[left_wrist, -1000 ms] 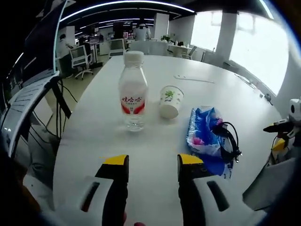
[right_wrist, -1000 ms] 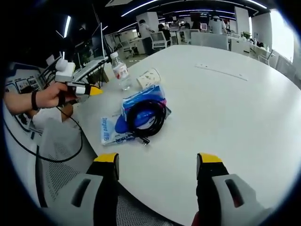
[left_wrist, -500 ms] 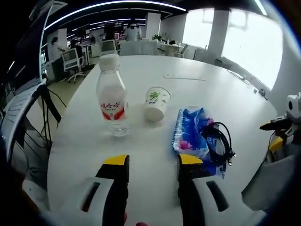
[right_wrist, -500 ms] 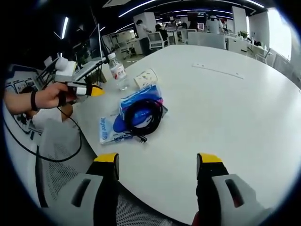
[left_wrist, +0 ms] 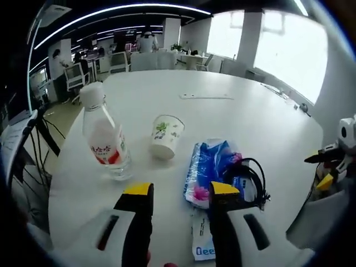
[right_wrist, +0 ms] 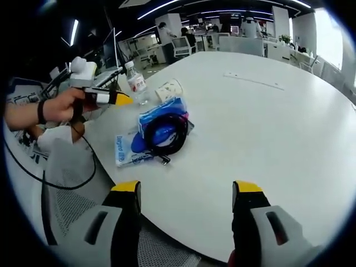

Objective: Arrange the tabletop items into an orderly group along one side of the table until the central work area is clear of visible clutter.

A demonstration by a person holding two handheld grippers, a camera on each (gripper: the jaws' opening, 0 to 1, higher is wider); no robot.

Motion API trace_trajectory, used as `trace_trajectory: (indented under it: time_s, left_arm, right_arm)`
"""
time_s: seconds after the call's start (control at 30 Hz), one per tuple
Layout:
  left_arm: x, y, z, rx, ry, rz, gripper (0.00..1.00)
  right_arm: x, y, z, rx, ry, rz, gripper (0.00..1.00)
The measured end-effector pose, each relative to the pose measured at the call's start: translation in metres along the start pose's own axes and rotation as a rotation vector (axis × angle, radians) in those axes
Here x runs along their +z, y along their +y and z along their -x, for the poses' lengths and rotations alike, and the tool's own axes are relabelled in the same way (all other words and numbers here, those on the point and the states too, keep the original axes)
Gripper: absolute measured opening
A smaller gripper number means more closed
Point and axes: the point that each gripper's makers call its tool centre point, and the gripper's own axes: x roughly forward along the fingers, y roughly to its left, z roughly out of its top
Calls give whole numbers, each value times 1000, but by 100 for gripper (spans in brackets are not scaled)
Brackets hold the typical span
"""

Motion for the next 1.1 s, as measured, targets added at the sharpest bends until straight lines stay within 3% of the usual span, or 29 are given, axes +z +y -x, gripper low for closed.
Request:
trace_trajectory:
  time_s: [0.23,0.67,0.8,1.1]
  left_arm:
    - [18,1,-13,3,-8,-22,38]
    - [36,0,-44,15,1,-64,40]
    - [45,6,-56,43,13,-100,41]
    - [44,16,-81,75,72,-129,45]
  right_arm:
    - [-4,-2,3,-10,-3,-20,66]
    - [-11,-10,8,-24,0,-45,66]
    - [-13,-14,10,-32,2,-54,66]
    - [-18,-19,12,-41,11,-75,66]
